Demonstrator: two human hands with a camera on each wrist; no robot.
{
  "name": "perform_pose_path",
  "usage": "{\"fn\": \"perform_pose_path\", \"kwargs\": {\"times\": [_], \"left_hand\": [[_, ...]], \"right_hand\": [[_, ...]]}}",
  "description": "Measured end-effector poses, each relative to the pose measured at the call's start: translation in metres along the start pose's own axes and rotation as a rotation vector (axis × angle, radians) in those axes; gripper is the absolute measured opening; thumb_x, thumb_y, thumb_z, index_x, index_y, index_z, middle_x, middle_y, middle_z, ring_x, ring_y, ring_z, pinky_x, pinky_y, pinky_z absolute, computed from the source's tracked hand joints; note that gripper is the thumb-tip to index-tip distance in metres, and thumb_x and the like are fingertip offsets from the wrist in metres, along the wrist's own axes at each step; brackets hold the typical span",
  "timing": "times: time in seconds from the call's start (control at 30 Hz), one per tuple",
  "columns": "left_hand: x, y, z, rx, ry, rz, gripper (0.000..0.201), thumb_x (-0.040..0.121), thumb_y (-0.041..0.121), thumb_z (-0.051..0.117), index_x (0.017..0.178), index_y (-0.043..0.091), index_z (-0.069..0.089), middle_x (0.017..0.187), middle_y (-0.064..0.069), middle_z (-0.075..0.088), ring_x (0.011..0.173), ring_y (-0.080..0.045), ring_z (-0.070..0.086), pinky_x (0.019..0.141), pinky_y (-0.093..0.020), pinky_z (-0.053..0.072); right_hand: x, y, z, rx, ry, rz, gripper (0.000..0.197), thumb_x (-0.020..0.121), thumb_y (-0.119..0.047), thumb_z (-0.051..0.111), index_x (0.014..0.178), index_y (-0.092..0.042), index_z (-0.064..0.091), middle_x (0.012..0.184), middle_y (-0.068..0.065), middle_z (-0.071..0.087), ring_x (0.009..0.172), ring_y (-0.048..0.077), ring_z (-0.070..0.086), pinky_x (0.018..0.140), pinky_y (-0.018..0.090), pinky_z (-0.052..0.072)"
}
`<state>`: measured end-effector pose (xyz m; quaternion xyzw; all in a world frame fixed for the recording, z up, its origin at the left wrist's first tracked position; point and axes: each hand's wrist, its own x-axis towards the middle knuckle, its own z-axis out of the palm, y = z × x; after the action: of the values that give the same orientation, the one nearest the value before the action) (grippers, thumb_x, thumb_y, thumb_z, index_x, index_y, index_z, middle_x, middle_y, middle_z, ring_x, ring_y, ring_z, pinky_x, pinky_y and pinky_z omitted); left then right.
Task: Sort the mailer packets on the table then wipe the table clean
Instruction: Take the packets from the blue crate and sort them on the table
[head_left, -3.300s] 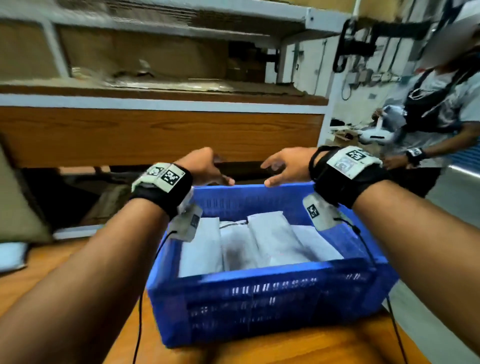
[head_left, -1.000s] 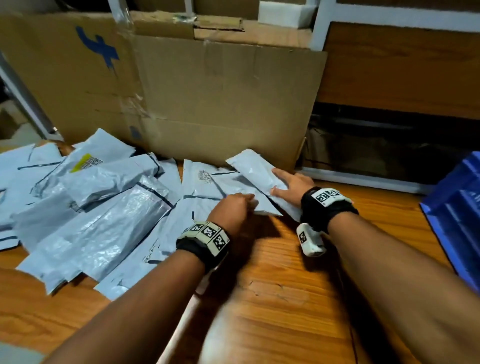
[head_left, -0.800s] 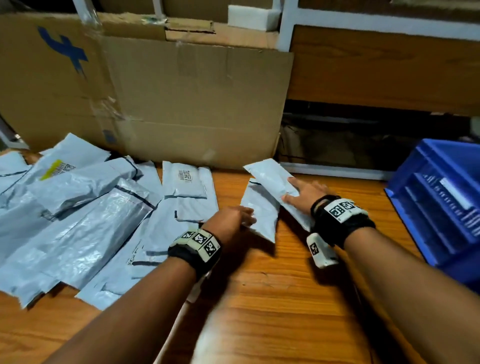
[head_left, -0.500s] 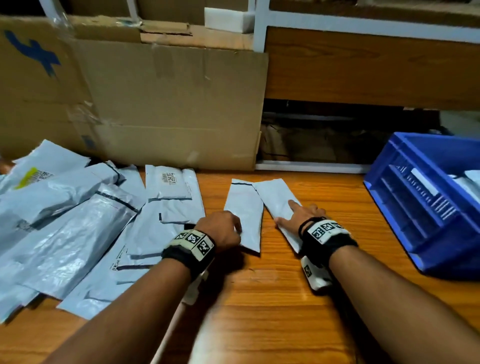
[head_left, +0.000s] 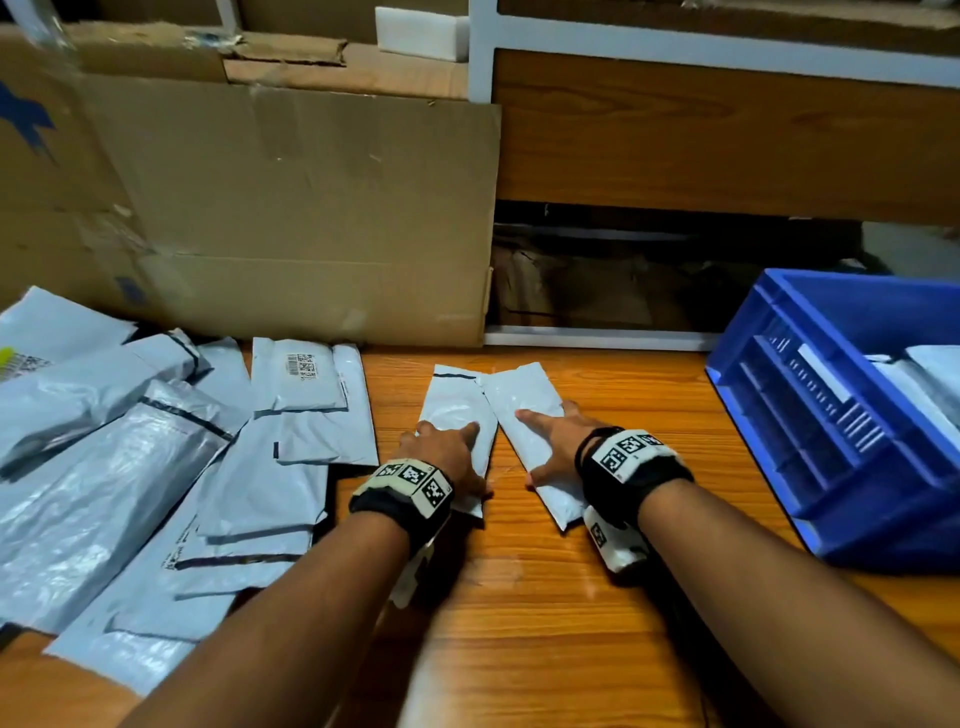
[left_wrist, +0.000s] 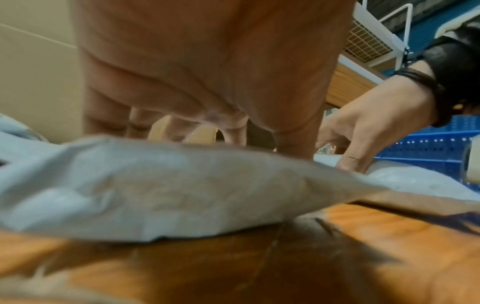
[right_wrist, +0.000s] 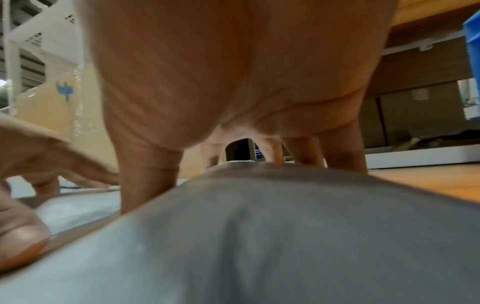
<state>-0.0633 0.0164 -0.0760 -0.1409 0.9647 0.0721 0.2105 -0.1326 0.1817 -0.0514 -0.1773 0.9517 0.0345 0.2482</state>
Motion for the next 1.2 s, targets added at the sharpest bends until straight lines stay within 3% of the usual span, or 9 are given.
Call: {"fn": "perform_pose_path", "kwargs": {"times": [0.27,0.4,0.6,0.7,0.83,1.0,1.03,1.13,1.2], "left_hand": [[-0.021,-0.014,-0.005,-0.18,0.147,0.054,0.05,0.084,0.046,0.062,0.131,0.036,0.048,0.125,-0.012,0.053,0.112,-0.032,0.053,0.09,-0.039,0.046],[-0.033,-0.025,-0.013,-0.346,0.295,0.059,0.052,0.084,0.053,0.06,0.134,0.04,0.05,0.131,-0.007,0.055,0.115,-0.027,0.056,0.09,-0.034,0.047],[-0.051,-0.004,-0.043,-0.472,0.387,0.184,0.056,0.083,0.053,0.062,0.135,0.036,0.052,0.121,-0.003,0.066,0.106,-0.021,0.062,0.075,-0.024,0.045],[-0.061,0.019,-0.059,-0.517,0.412,0.233,0.055,0.083,0.054,0.062,0.134,0.038,0.052,0.11,0.0,0.07,0.102,-0.019,0.064,0.069,-0.024,0.043],[-0.075,0.053,-0.077,-0.579,0.466,0.301,0.056,0.081,0.052,0.065,0.133,0.038,0.054,0.114,0.001,0.069,0.103,-0.018,0.065,0.08,-0.028,0.052],[-0.094,0.116,-0.096,-0.719,0.485,0.39,0.052,0.08,0.046,0.069,0.129,0.032,0.058,0.077,0.012,0.069,0.07,0.0,0.064,0.075,-0.022,0.049],[-0.098,0.134,-0.099,-0.74,0.495,0.405,0.052,0.08,0.044,0.07,0.129,0.031,0.059,0.079,0.012,0.069,0.071,0.003,0.063,0.075,-0.021,0.047],[-0.109,0.193,-0.106,-0.794,0.515,0.446,0.055,0.075,0.047,0.072,0.127,0.035,0.06,0.114,0.001,0.07,0.105,-0.014,0.065,0.09,-0.03,0.051],[-0.117,0.234,-0.111,-0.811,0.508,0.465,0.054,0.075,0.045,0.074,0.126,0.033,0.062,0.119,-0.002,0.068,0.113,-0.018,0.061,0.091,-0.028,0.049]], "right_hand": [[-0.002,-0.004,0.0,0.106,0.051,0.009,0.089,0.073,-0.046,0.074,0.143,-0.055,0.019,0.156,0.008,0.01,0.13,0.038,0.041,0.093,0.043,0.05],[-0.014,0.006,-0.006,0.286,0.162,-0.01,0.082,0.077,-0.043,0.071,0.146,-0.047,0.026,0.156,0.012,0.019,0.139,0.033,0.031,0.107,0.04,0.037],[-0.041,0.023,-0.039,0.411,0.294,0.02,0.102,0.049,-0.063,0.064,0.144,-0.043,0.033,0.149,0.003,0.041,0.132,0.023,0.043,0.107,0.036,0.04],[-0.077,0.035,-0.063,0.402,0.358,0.008,0.086,0.069,-0.05,0.072,0.146,-0.037,0.034,0.15,0.0,0.04,0.137,0.022,0.037,0.109,0.032,0.034],[-0.11,0.064,-0.091,0.416,0.426,-0.009,0.08,0.079,-0.041,0.072,0.148,-0.031,0.033,0.15,-0.002,0.04,0.139,0.021,0.033,0.112,0.032,0.031],[-0.158,0.121,-0.115,0.394,0.52,-0.026,0.076,0.081,-0.041,0.071,0.147,-0.032,0.035,0.151,-0.003,0.039,0.139,0.02,0.034,0.109,0.029,0.029],[-0.168,0.136,-0.118,0.403,0.546,-0.022,0.075,0.081,-0.041,0.071,0.147,-0.032,0.035,0.151,-0.003,0.039,0.138,0.019,0.036,0.107,0.029,0.03],[-0.194,0.197,-0.13,0.428,0.62,0.001,0.076,0.08,-0.042,0.073,0.146,-0.033,0.037,0.15,-0.002,0.04,0.136,0.019,0.039,0.107,0.03,0.032],[-0.212,0.244,-0.139,0.434,0.653,0.013,0.075,0.08,-0.04,0.074,0.145,-0.031,0.038,0.151,-0.002,0.039,0.137,0.018,0.038,0.107,0.028,0.031]]}}
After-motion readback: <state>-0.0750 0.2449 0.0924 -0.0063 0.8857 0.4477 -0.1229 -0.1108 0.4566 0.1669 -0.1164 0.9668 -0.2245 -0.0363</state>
